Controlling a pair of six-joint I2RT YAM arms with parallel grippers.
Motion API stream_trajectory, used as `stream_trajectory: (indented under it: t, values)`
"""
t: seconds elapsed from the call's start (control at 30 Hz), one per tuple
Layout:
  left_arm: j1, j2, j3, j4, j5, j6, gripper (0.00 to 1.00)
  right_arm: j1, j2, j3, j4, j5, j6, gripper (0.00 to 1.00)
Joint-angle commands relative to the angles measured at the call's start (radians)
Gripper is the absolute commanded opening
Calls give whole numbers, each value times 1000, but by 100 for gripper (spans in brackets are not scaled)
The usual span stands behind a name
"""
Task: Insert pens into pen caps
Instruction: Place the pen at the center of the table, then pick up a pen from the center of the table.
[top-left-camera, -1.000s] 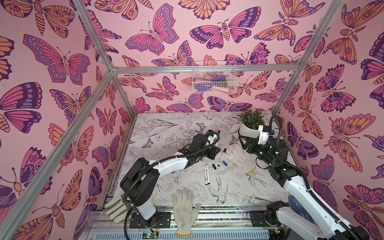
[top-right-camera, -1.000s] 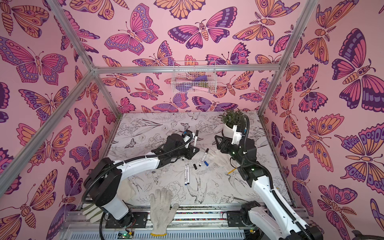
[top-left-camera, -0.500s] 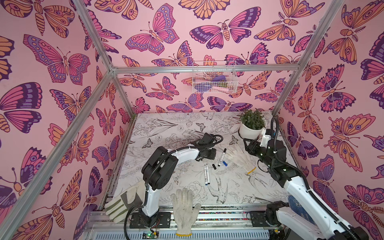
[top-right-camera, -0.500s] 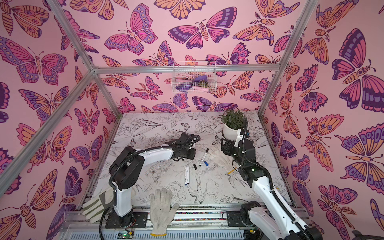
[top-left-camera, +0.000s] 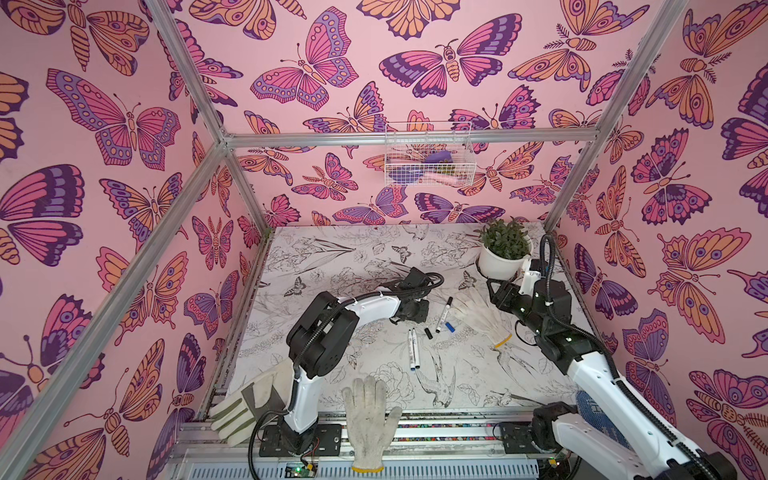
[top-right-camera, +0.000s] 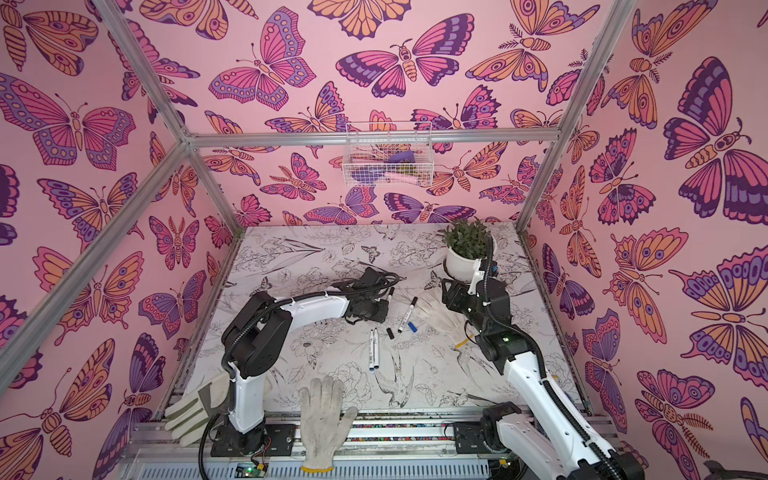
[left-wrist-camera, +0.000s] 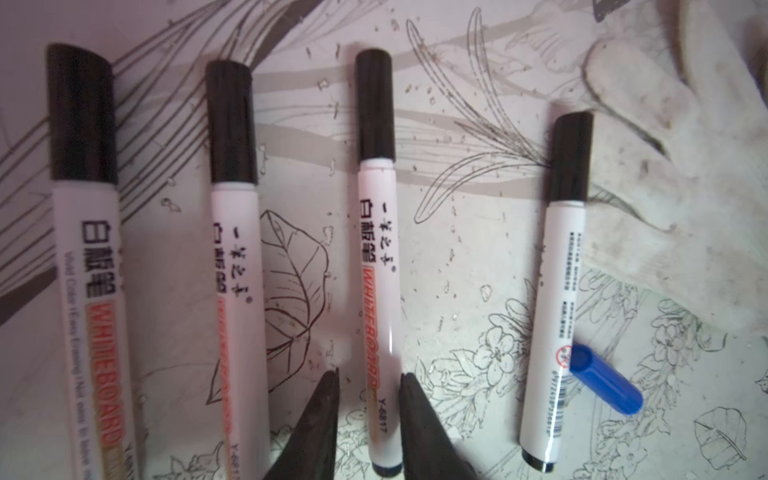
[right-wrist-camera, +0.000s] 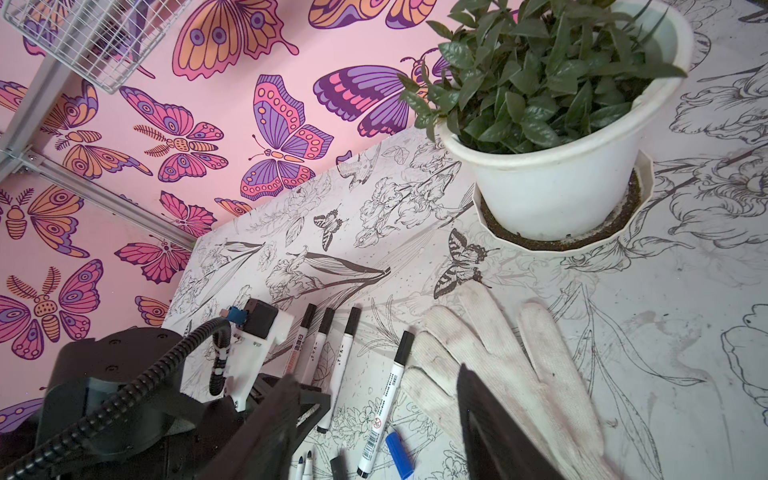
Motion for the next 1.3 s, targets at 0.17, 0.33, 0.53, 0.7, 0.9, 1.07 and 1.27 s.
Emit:
stream_trajectory:
  t: [0.17, 0.33, 0.53, 0.7, 0.9, 1.07, 1.27]
  values:
    - [-20, -142, -19, -37, -14, 23, 35, -6, 11, 2, -5, -20, -27, 62]
    - [-89, -269, -162, -49, 0, 73, 37, -5, 32, 2, -7, -17, -28, 62]
    - [-138, -292, -235, -138, 32, 134, 40, -6, 58, 11, -9, -25, -32, 61]
    - [-141, -287, -282, -138, 16, 106, 41, -6, 51, 12, -15, -20, -43, 61]
    - [-168, -247, -263, -140, 39, 142, 42, -6, 58, 13, -19, -21, -45, 61]
    - [-176, -249, -256, -141, 35, 164, 41, -6, 58, 4, -14, -18, -48, 61]
    - [-184, -208, -215, -141, 42, 197, 41, -7, 69, 8, -12, -27, -46, 61]
